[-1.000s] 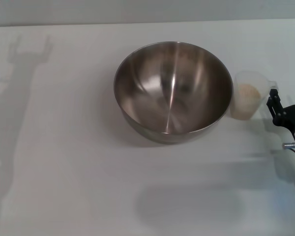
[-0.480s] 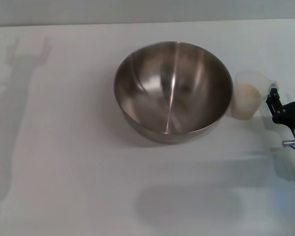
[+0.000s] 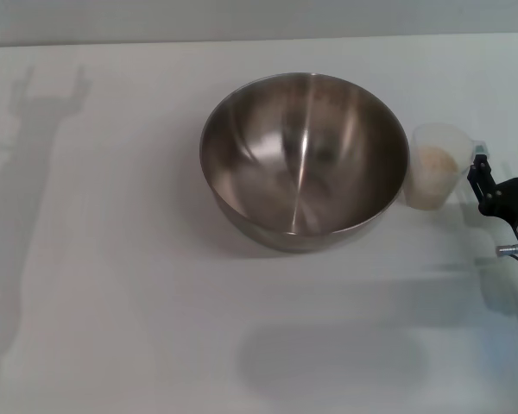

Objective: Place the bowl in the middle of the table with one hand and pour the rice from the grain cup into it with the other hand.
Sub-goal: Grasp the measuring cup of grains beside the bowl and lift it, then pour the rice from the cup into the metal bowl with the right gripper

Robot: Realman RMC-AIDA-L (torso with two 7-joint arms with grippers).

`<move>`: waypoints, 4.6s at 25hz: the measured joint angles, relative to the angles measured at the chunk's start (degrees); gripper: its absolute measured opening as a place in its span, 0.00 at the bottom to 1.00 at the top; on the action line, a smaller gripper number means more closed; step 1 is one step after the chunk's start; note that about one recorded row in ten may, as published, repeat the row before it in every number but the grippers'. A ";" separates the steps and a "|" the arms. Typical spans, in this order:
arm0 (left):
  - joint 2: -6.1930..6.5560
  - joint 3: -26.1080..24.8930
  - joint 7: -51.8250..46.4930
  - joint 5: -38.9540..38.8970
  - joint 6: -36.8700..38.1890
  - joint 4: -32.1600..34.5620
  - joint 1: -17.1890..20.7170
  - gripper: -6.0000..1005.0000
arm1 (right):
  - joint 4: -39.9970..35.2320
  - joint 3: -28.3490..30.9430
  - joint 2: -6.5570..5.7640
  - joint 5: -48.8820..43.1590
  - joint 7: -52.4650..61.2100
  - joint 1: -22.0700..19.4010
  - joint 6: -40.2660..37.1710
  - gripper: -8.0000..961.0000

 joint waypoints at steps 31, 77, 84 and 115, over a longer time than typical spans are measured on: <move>0.03 0.81 -2.44 -0.05 2.88 -1.30 2.56 0.83 | -1.51 0.51 0.23 -1.23 0.38 1.17 -1.54 0.03; 0.03 2.37 -2.15 0.04 2.45 -2.37 1.21 0.83 | -10.97 0.61 0.18 -25.28 -71.54 16.60 -14.69 0.02; 0.02 2.39 -2.29 0.04 2.66 -2.37 1.22 0.83 | -14.58 0.60 0.13 -30.31 -72.97 17.72 -14.51 0.02; -0.38 4.21 -2.34 -0.02 3.56 -2.03 0.60 0.83 | -26.68 -8.38 -0.71 -33.28 -76.39 23.67 -16.53 0.02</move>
